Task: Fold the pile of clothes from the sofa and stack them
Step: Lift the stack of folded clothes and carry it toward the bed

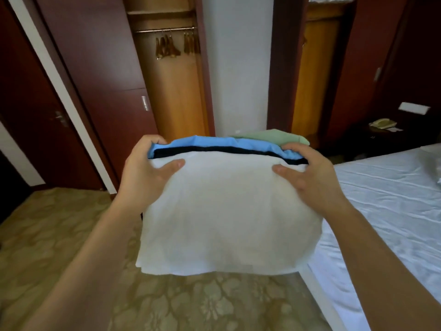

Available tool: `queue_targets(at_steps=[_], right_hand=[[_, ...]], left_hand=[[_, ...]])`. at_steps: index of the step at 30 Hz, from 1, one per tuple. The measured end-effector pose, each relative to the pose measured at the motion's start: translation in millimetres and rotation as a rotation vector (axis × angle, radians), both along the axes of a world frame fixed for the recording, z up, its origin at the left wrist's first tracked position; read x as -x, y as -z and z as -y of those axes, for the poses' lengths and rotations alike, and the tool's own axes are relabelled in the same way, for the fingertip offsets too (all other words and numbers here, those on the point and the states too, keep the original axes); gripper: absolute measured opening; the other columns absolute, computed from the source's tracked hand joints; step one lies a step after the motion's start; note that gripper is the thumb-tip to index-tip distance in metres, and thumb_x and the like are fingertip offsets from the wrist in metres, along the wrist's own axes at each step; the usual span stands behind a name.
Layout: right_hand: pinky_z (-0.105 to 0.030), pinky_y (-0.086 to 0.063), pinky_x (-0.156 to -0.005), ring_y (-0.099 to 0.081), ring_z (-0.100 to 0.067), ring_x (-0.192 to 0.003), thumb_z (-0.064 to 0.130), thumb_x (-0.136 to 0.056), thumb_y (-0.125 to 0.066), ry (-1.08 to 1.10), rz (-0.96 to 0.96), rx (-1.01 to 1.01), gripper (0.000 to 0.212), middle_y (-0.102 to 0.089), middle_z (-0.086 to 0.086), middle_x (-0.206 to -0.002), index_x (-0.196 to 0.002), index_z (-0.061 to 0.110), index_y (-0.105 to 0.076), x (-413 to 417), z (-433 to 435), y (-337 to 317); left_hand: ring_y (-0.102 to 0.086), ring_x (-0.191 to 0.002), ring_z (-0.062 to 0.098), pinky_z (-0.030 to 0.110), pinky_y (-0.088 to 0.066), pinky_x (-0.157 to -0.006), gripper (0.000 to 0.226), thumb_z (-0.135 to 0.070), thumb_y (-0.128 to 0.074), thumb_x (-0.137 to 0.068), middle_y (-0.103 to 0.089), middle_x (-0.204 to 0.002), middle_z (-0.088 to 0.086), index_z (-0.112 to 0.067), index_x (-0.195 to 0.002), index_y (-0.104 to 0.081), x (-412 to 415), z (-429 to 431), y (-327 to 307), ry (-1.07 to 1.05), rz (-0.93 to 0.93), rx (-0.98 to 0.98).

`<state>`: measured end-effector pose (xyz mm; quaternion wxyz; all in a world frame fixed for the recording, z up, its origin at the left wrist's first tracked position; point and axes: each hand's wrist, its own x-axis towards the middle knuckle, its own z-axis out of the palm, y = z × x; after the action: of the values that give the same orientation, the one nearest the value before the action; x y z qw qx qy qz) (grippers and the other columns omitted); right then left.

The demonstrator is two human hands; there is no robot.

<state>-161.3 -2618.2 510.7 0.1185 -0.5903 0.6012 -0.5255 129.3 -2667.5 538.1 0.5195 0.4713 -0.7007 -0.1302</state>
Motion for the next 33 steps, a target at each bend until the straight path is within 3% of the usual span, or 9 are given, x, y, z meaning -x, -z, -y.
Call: queue_targets(at_steps=[5, 7, 9, 12, 14, 18, 22, 26, 33], right_hand=[[-0.017, -0.035, -0.094, -0.048, -0.008, -0.106, 0.027, -0.080, -0.076, -0.110, -0.059, 0.013, 0.037, -0.051, 0.006, -0.117, -0.114, 0.027, -0.062, -16, 178, -24], [-0.004, -0.029, -0.093, -0.040, -0.003, -0.113, 0.028, -0.082, -0.075, -0.140, -0.101, 0.015, 0.035, -0.041, 0.005, -0.131, -0.114, 0.028, -0.061, -25, 242, -31], [0.010, -0.019, -0.086, -0.024, 0.014, -0.114, 0.026, -0.084, -0.074, -0.146, -0.154, 0.060, 0.037, -0.025, 0.006, -0.150, -0.118, 0.026, -0.060, -34, 305, -32], [0.009, -0.012, -0.087, -0.009, 0.022, -0.117, 0.026, -0.087, -0.069, -0.176, -0.189, 0.083, 0.052, -0.010, 0.017, -0.157, -0.135, 0.030, -0.049, -48, 398, -26], [0.008, -0.015, -0.089, -0.013, 0.024, -0.119, 0.025, -0.088, -0.068, -0.192, -0.211, 0.110, 0.057, -0.016, 0.018, -0.155, -0.140, 0.031, -0.045, -55, 456, -21], [0.010, -0.022, -0.089, -0.026, 0.031, -0.113, 0.020, -0.088, -0.068, -0.151, -0.245, 0.194, 0.043, -0.031, 0.020, -0.136, -0.130, 0.024, -0.057, -60, 577, -20], [0.004, -0.029, -0.092, -0.038, 0.023, -0.107, 0.018, -0.088, -0.068, -0.085, -0.197, 0.208, 0.031, -0.040, 0.018, -0.124, -0.119, 0.023, -0.068, -49, 684, -43], [0.002, -0.030, -0.093, -0.044, 0.019, -0.102, 0.014, -0.085, -0.072, -0.015, -0.175, 0.296, 0.028, -0.046, 0.014, -0.119, -0.112, 0.021, -0.072, -32, 795, -68], [0.003, -0.029, -0.091, -0.045, 0.021, -0.100, 0.009, -0.084, -0.073, -0.039, -0.140, 0.450, 0.025, -0.048, 0.007, -0.117, -0.108, 0.016, -0.073, -9, 1008, -95]], left_hand=[[-0.045, -0.080, -0.003, 0.000, -0.034, -0.072, 0.046, -0.018, -0.080, -0.078, -0.047, -0.095, -0.020, -0.042, -0.087, -0.041, -19, 137, -20, -0.138, 0.022, 0.051], [-0.044, -0.083, -0.006, -0.001, -0.033, -0.074, 0.047, -0.017, -0.080, -0.077, -0.045, -0.097, -0.020, -0.042, -0.088, -0.042, -29, 188, -24, -0.177, 0.013, 0.072], [-0.046, -0.089, -0.014, -0.001, -0.034, -0.077, 0.047, -0.016, -0.080, -0.076, -0.046, -0.101, -0.020, -0.043, -0.089, -0.043, -39, 242, -22, -0.194, 0.003, 0.087], [-0.044, -0.102, -0.022, -0.003, -0.030, -0.087, 0.046, -0.014, -0.079, -0.077, -0.050, -0.113, -0.022, -0.042, -0.092, -0.045, -55, 329, -14, -0.170, 0.018, 0.115], [-0.042, -0.108, -0.022, -0.003, -0.028, -0.092, 0.047, -0.014, -0.079, -0.077, -0.049, -0.116, -0.023, -0.043, -0.095, -0.047, -64, 388, -9, -0.136, 0.045, 0.146], [-0.040, -0.112, -0.018, 0.001, -0.028, -0.097, 0.051, -0.020, -0.072, -0.078, -0.043, -0.116, -0.017, -0.055, -0.104, -0.044, -67, 522, -18, -0.021, 0.106, 0.284], [-0.038, -0.114, -0.017, 0.001, -0.029, -0.095, 0.052, -0.006, -0.073, -0.082, -0.038, -0.119, -0.020, -0.044, -0.100, -0.045, -61, 652, -48, 0.066, 0.193, 0.323], [-0.043, -0.112, -0.013, 0.002, -0.031, -0.092, 0.038, -0.011, -0.069, -0.085, -0.039, -0.121, -0.027, -0.044, -0.098, -0.053, -44, 769, -72, 0.097, 0.239, 0.388], [-0.044, -0.108, -0.012, 0.000, -0.033, -0.090, 0.015, -0.009, -0.068, -0.087, -0.042, -0.113, -0.015, -0.021, -0.095, -0.068, -18, 969, -97, 0.014, 0.271, 0.514]])
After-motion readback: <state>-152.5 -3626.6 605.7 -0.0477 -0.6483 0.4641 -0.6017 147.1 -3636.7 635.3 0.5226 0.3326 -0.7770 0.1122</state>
